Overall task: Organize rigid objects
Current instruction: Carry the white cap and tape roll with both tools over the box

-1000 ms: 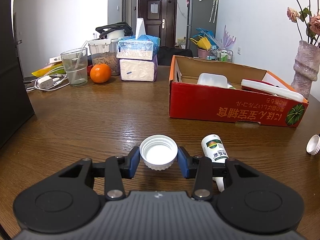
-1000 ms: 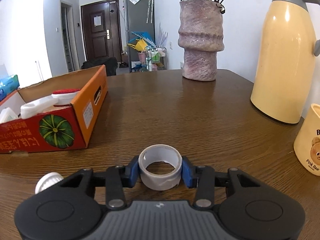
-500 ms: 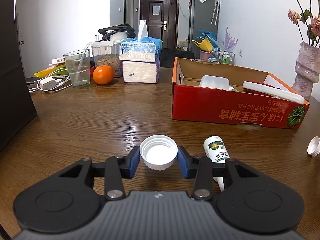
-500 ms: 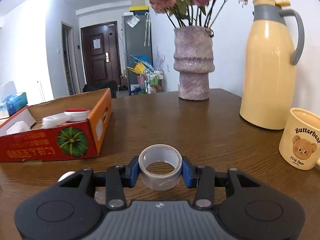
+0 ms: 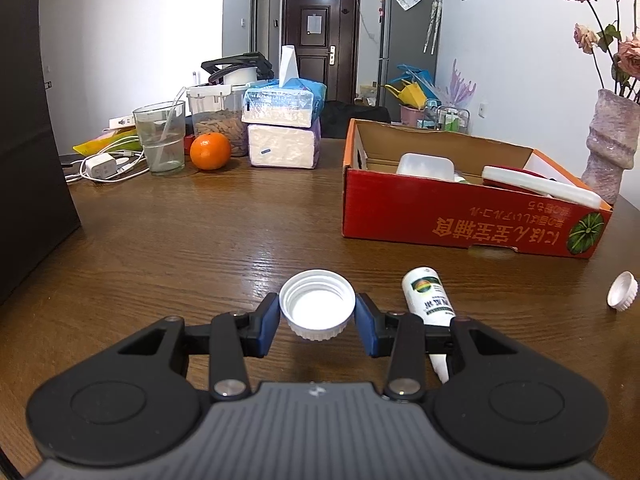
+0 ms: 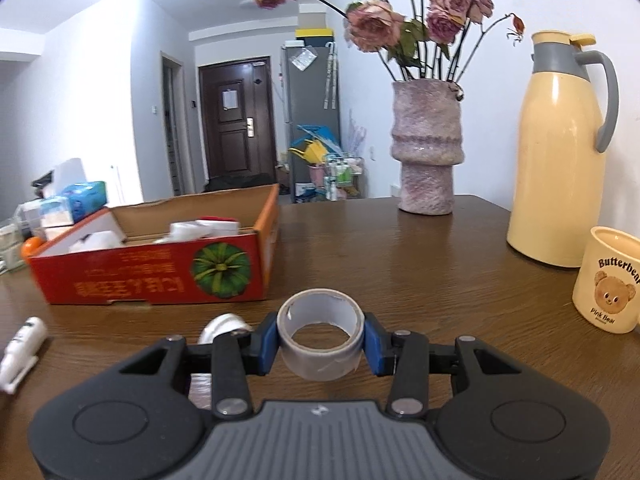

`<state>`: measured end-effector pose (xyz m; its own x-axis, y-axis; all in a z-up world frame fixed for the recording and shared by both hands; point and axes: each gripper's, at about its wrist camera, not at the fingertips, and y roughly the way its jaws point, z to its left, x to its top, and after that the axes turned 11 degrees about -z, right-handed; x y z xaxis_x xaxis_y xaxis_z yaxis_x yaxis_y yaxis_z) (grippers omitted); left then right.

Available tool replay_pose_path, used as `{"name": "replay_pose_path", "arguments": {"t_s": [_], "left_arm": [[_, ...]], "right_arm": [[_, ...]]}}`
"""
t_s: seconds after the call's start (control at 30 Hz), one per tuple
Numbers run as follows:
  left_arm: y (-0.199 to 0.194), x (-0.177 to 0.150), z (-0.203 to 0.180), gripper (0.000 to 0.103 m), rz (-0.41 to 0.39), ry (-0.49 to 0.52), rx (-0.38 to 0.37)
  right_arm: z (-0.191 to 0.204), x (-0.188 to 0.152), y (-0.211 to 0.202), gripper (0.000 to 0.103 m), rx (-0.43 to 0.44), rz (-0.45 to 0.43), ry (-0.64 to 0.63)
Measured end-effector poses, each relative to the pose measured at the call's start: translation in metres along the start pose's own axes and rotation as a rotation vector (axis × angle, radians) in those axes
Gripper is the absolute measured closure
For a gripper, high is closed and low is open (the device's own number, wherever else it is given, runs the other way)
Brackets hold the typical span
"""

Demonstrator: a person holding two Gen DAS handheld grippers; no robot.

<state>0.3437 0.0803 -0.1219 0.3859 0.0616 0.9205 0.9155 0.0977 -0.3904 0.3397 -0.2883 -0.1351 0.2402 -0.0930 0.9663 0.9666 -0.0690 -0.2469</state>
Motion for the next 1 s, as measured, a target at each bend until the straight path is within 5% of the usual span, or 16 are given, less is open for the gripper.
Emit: {"name": "replay_pose_path", "arguments": {"t_s": [0.67, 1.0], "left_arm": [[-0.054, 0.016, -0.049, 0.061, -0.044, 0.072, -0.116], [-0.069, 0.043, -0.068, 0.061, -0.09, 0.084, -0.131]], "right_arm": [[0.074, 0.018, -0.054, 0.061, 0.203, -0.017, -0.039], [0.094, 0.04, -0.06, 0.061, 0.232, -0.046, -0.038]]}}
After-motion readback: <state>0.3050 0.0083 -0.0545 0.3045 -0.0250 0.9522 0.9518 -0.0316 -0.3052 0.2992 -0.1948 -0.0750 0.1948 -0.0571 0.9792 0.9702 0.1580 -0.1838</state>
